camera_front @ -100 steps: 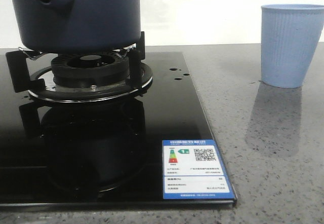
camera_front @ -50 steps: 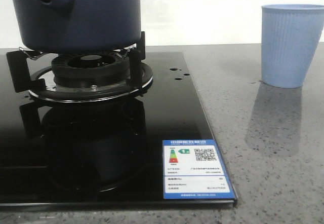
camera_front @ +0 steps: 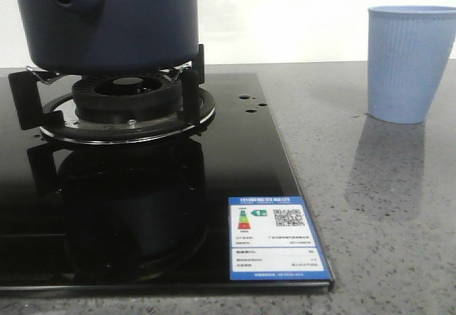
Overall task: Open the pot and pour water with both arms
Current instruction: 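Grasp the blue lid knob with the left gripper and lift the lid, then close the right gripper around the light blue ribbed cup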
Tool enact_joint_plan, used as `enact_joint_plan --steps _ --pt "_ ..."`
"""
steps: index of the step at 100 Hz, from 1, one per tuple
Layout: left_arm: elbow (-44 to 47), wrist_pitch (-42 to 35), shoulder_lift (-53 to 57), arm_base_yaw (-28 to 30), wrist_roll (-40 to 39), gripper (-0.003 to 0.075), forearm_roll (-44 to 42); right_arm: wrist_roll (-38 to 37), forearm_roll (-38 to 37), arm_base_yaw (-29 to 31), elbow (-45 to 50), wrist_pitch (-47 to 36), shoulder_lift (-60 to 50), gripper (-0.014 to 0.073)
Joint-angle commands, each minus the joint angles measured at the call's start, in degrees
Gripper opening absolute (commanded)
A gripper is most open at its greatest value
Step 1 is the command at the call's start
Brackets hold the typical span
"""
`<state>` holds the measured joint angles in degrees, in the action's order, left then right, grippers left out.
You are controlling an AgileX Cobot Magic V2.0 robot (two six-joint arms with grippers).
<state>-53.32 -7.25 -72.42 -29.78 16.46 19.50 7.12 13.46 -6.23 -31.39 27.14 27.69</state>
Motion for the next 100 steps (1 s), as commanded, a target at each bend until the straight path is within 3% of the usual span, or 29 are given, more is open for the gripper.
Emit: enact_joint_plan --steps 1,30,53,73,100 --pt "-2.14 -6.16 4.20 0.54 -0.09 0.0340 -0.38 0.51 0.20 -0.11 -2.16 -5.01 0.72 0.0543" --pt "-2.14 -5.29 11.34 5.47 0.03 0.0340 -0.38 0.51 0.86 -0.75 1.65 -9.19 0.72 0.0543" --pt "-2.14 -2.67 16.27 11.00 0.03 0.0340 -0.38 0.51 2.82 -4.98 5.58 -16.25 4.06 0.0543" --pt "-2.14 -0.85 19.19 14.66 0.03 0.0340 -0.38 0.51 2.01 -8.33 5.80 -25.57 13.13 0.0543" --pt "-2.14 -0.86 20.94 15.84 0.03 0.0340 -0.38 0.51 1.85 -8.43 5.80 -39.79 27.33 0.0543"
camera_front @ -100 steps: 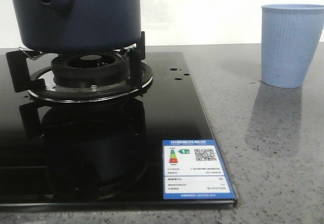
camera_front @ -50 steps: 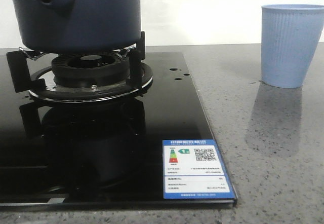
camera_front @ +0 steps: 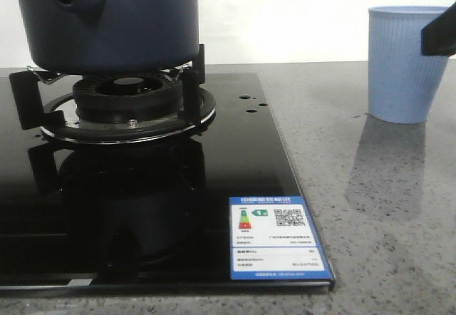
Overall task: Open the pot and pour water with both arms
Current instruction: 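Close the right gripper around the light blue ribbed cup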
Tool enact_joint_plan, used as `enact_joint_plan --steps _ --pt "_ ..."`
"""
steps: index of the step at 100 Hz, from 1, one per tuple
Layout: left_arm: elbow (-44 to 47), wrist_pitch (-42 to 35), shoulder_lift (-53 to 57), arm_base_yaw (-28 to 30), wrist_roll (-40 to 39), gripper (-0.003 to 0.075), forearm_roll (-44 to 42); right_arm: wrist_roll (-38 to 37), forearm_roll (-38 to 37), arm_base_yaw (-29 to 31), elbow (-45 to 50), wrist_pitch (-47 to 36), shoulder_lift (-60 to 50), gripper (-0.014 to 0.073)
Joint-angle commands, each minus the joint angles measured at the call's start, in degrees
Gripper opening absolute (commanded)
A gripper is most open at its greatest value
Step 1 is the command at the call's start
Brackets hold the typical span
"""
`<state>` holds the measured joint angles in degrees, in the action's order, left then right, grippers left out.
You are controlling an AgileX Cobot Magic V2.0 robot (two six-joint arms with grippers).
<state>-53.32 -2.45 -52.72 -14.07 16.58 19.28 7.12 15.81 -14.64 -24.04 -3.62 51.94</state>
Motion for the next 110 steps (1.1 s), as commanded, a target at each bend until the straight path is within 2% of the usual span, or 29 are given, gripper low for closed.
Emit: enact_joint_plan --steps 1,45,60,84,110 --pt "-2.14 -5.67 1.24 0.13 -0.10 0.0340 -0.16 0.51 -0.50 -0.02 -1.55 -9.38 3.42 0.0543" --pt "-2.14 -5.47 1.24 0.13 -0.10 0.0340 -0.16 0.30 -0.50 -1.70 -1.65 -24.71 15.98 0.0547" --pt "-2.14 -5.47 1.24 0.13 -0.10 0.0340 -0.16 0.00 -0.50 -1.70 -2.62 -24.58 18.88 0.0547" --pt "-2.14 -5.47 1.14 0.13 -0.10 0.0340 -0.16 0.00 -0.50 -1.70 -4.68 -30.78 23.95 0.0547" --pt "-2.14 -5.47 1.14 0.13 -0.10 0.0340 -0.16 0.00 0.90 -1.70 -6.54 -32.92 27.73 0.0547"
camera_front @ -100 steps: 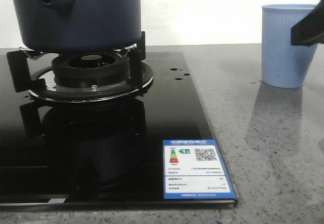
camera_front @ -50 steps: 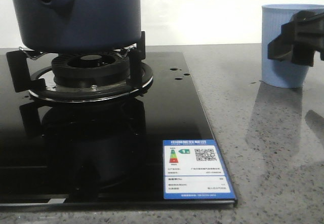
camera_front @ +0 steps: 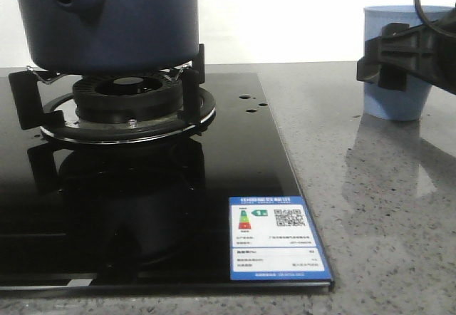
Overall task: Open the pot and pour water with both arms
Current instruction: 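Close the right gripper around the light blue ribbed cup, then lift the cup with the right gripper toward the open pot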
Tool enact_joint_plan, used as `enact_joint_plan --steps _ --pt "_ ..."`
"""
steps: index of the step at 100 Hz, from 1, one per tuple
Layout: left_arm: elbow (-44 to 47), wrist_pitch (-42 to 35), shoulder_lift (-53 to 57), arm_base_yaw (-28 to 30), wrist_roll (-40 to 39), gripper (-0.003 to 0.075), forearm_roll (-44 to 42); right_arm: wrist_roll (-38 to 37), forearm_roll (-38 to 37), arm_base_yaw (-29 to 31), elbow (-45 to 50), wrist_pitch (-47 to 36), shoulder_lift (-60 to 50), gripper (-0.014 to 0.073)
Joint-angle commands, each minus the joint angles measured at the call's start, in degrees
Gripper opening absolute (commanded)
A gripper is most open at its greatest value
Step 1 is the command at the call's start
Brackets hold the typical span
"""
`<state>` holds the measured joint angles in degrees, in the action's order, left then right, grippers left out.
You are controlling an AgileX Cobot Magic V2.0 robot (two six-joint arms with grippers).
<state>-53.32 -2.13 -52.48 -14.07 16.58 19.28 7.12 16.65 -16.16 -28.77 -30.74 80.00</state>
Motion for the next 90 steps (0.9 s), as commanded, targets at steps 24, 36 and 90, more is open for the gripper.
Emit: enact_joint_plan --steps 24,36,90 --pt "-2.14 -5.79 0.90 0.13 -0.10 0.0340 -0.16 0.00 0.44 -0.07 -1.81 -8.55 1.85 0.0547" --pt "-2.14 -5.79 0.90 0.13 -0.10 0.0340 -0.16 0.00 0.59 -0.07 -1.81 -9.11 2.26 0.0547" --pt "-2.14 -5.79 0.90 0.13 -0.10 0.0340 -0.16 0.00 -0.99 -0.07 -1.81 -10.06 1.09 0.0325"
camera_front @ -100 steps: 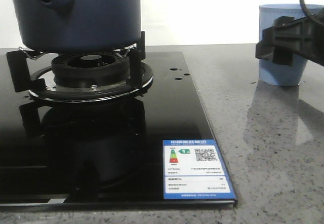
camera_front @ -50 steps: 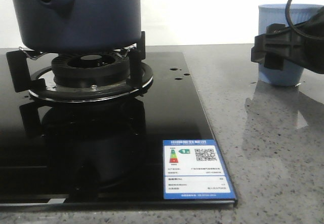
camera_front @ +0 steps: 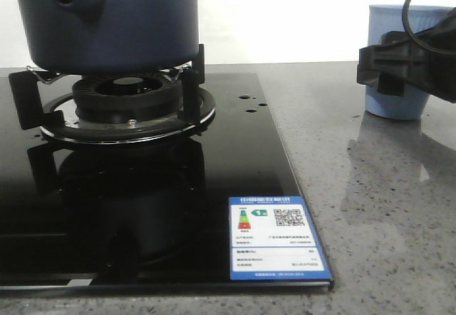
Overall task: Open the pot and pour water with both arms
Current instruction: 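Lift the cup with the right gripper toward the open pot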
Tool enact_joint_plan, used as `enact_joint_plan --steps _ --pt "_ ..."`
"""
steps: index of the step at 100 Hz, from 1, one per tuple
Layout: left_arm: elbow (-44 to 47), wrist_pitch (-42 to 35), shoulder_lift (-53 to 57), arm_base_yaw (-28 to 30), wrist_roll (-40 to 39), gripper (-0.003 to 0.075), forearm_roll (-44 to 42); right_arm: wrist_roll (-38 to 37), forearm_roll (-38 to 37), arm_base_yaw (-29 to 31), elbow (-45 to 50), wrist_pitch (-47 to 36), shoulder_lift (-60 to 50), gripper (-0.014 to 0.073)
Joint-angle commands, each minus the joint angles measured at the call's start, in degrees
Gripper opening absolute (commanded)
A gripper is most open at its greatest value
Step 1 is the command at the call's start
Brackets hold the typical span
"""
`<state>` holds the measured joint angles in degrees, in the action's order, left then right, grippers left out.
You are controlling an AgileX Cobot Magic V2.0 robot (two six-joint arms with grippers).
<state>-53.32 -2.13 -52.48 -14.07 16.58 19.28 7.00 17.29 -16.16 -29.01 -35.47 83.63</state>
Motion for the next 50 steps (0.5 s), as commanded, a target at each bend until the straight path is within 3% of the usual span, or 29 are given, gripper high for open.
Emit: enact_joint_plan --steps 1,21,36,50 --pt "-2.14 -5.79 0.90 0.13 -0.10 0.0340 -0.16 0.12 -1.90 -0.07 -1.57 -5.48 -2.69 0.0325" --pt "-2.14 -5.79 0.90 0.13 -0.10 0.0340 -0.16 0.12 -5.93 -0.07 -1.91 -4.72 -7.30 0.0325" --pt "-2.14 -5.79 0.90 0.13 -0.10 0.0340 -0.16 0.12 -13.94 -0.07 -5.29 4.72 -11.09 0.0325" --pt "-2.14 -5.79 0.90 0.13 -0.10 0.0340 -0.16 0.12 -16.82 -0.18 -10.67 13.72 -13.18 0.0325"
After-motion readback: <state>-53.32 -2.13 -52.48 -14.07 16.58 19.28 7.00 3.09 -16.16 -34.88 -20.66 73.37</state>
